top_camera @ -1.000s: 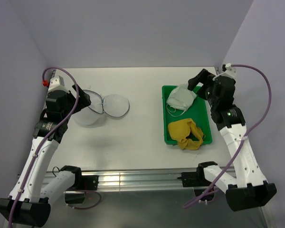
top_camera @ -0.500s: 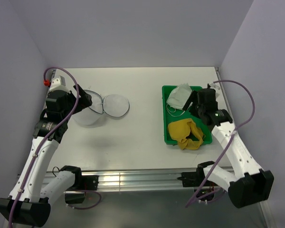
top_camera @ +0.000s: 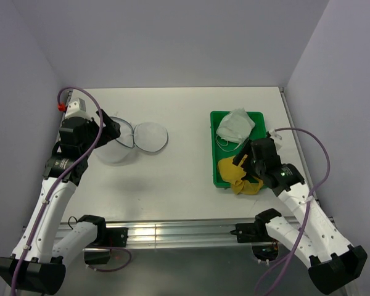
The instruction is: Place the bra in the laundry bag and zip it closed
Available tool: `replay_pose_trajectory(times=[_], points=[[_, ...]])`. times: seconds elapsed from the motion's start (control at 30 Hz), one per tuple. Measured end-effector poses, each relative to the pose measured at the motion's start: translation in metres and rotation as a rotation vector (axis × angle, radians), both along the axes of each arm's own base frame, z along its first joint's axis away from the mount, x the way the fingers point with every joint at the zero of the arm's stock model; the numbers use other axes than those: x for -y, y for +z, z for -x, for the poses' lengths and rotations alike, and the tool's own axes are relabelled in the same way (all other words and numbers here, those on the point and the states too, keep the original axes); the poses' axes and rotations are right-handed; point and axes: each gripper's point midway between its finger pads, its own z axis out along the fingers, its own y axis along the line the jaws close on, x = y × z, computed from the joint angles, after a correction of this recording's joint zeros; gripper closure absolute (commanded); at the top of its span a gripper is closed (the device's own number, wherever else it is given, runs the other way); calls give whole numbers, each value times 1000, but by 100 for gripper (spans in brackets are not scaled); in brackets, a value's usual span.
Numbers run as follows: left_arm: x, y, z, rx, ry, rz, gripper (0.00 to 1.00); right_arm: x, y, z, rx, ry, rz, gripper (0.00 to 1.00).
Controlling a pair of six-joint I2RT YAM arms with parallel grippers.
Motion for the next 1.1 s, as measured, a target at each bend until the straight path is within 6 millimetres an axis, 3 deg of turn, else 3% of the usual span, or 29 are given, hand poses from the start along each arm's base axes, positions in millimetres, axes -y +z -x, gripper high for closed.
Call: replay_pose_trajectory(times=[0.23,0.4,0.57,0.8,1.1], points=[[2,0,0,-1,-10,2,1,6,-21,19,-35,-69,-46,21],[3,0,0,-1,-11,2,1,7,-38,26,-74,-101,-63,30],[3,0,0,-1,-12,2,1,7,-54,29,-98,-126,-72,33],[3,-2,0,-6,-12,2,1,10,-63,22,-71,-168,-67,44],[3,-2,-1,-7,-12,2,1,12,-70,6,-17,-200,-53,49]])
